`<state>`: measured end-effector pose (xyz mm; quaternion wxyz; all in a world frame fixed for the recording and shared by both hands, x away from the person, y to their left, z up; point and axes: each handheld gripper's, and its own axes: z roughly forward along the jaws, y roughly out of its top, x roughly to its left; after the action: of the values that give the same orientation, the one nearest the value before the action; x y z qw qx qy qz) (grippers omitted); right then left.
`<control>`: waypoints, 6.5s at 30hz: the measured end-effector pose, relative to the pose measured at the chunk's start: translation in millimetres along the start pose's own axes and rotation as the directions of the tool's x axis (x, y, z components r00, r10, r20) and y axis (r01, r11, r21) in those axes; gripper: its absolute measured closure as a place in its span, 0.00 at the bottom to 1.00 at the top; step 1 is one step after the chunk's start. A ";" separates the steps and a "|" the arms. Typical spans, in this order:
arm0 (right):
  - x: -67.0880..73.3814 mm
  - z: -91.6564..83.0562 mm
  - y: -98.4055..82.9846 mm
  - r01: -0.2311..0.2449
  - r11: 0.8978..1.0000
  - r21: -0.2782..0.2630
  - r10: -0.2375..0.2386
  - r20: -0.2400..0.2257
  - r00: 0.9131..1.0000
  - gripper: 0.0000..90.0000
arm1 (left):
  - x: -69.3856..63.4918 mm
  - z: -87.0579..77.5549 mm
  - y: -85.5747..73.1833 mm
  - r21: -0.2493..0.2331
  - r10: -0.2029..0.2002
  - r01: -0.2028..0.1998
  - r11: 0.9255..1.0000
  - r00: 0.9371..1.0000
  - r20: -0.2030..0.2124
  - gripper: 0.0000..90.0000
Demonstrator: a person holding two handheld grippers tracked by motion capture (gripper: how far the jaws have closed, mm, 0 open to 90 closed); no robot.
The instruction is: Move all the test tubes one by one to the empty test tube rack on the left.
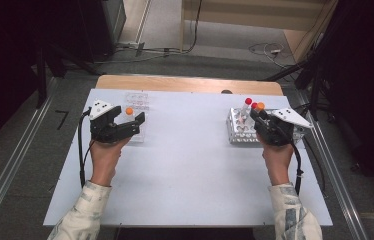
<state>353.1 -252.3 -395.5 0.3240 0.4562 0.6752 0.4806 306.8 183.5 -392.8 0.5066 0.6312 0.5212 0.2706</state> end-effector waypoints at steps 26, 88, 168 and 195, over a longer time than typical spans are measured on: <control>100.8 25.5 -16.0 0.109 0.991 0.075 -0.085 -0.267 0.960 0.79 | -35.4 1.6 0.1 0.002 0.062 -0.062 0.998 0.993 0.098 0.18; 140.0 25.5 -27.3 0.222 0.970 0.098 -0.167 -0.394 0.904 0.47 | -21.9 -14.5 15.0 -0.004 0.083 -0.083 0.997 0.986 0.143 0.79; 35.1 7.2 -27.0 0.053 0.991 0.121 -0.042 -0.091 0.995 0.26 | 6.7 1.4 -9.1 0.001 0.035 -0.035 0.999 0.994 -0.106 0.27; -28.8 69.4 -40.7 -0.062 0.987 0.146 0.044 0.124 0.991 0.63 | 3.7 0.6 -9.6 0.011 0.040 -0.040 0.999 0.997 -0.067 0.22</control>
<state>412.2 -259.5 -456.8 0.3159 0.5253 0.6762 0.4087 304.8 186.1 -402.5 0.4802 0.6345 0.5266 0.2992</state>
